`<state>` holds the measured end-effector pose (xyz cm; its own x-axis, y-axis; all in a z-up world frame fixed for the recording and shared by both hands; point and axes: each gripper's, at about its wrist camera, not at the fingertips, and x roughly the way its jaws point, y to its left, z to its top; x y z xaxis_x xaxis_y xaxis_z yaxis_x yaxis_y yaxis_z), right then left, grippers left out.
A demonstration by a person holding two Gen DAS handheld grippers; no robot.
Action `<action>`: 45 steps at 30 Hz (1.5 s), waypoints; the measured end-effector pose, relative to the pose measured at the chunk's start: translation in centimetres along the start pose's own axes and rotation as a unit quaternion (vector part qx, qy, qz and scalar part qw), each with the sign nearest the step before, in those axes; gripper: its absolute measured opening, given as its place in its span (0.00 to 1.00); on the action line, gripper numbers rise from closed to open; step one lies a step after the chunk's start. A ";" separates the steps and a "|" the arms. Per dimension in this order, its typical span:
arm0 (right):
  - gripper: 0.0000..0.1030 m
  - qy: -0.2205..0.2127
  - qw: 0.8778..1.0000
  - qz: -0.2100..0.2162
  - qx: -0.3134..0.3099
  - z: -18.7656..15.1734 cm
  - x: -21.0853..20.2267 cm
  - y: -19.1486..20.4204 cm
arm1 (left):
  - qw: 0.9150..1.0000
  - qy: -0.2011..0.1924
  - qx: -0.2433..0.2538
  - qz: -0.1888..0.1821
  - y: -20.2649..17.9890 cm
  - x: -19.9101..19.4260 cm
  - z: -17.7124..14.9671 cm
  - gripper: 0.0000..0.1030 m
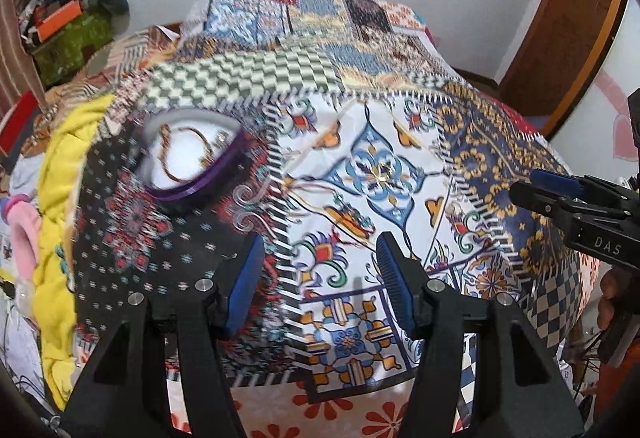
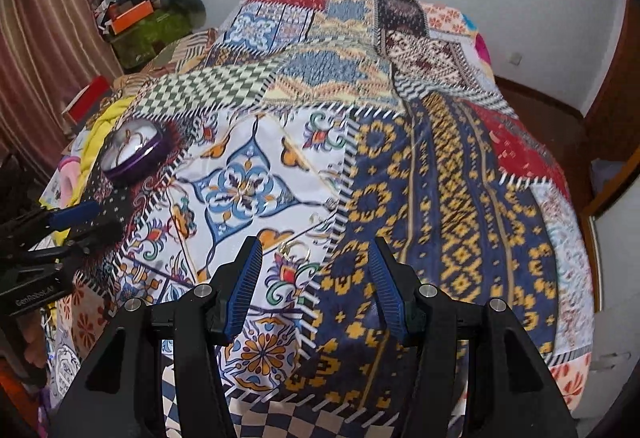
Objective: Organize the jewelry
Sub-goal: 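Move both tools back over the quilt toward the remaining jewelry, then grasp the gold ring with the right tool while the left tool grasps a thin red bracelet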
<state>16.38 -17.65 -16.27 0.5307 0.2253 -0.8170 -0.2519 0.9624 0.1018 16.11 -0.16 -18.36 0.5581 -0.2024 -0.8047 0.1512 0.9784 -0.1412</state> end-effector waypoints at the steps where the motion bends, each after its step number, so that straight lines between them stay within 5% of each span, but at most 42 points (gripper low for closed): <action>1: 0.50 0.003 1.000 0.003 0.001 -0.2 0.3 0.1 | 1.000 0.003 0.002 -0.003 -0.2 0.3 -0.1 0.55; 7: 0.50 0.021 1.000 0.016 -0.002 -0.7 1.5 0.3 | 0.999 0.024 0.015 -0.034 -1.7 2.4 -0.2 0.54; 12: 0.50 0.022 1.000 0.021 -0.002 -0.7 1.9 0.2 | 0.997 0.054 0.007 -0.060 -2.1 4.7 0.0 0.33; 24: 0.50 0.038 0.999 0.033 -0.007 -0.9 3.3 1.1 | 0.997 0.046 -0.028 -0.057 -1.5 7.7 1.6 0.31; 27: 0.50 0.042 0.998 0.035 -0.007 -1.1 3.6 1.2 | 0.999 0.038 -0.007 -0.021 -1.8 8.0 1.7 0.05; 35: 0.50 0.052 0.997 0.060 0.011 -0.9 4.1 1.0 | 0.999 0.030 -0.001 -0.026 -0.4 7.1 1.0 0.05; 45: 0.50 0.068 0.997 0.028 0.014 -0.5 5.2 1.9 | 0.998 0.013 -0.033 -0.043 1.8 4.2 -1.4 0.05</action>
<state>18.29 -14.73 -20.64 0.4009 0.2573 -0.8793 -0.2539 0.9534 0.1632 17.61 0.80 -22.82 0.5230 -0.2862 -0.8028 0.1435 0.9581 -0.2480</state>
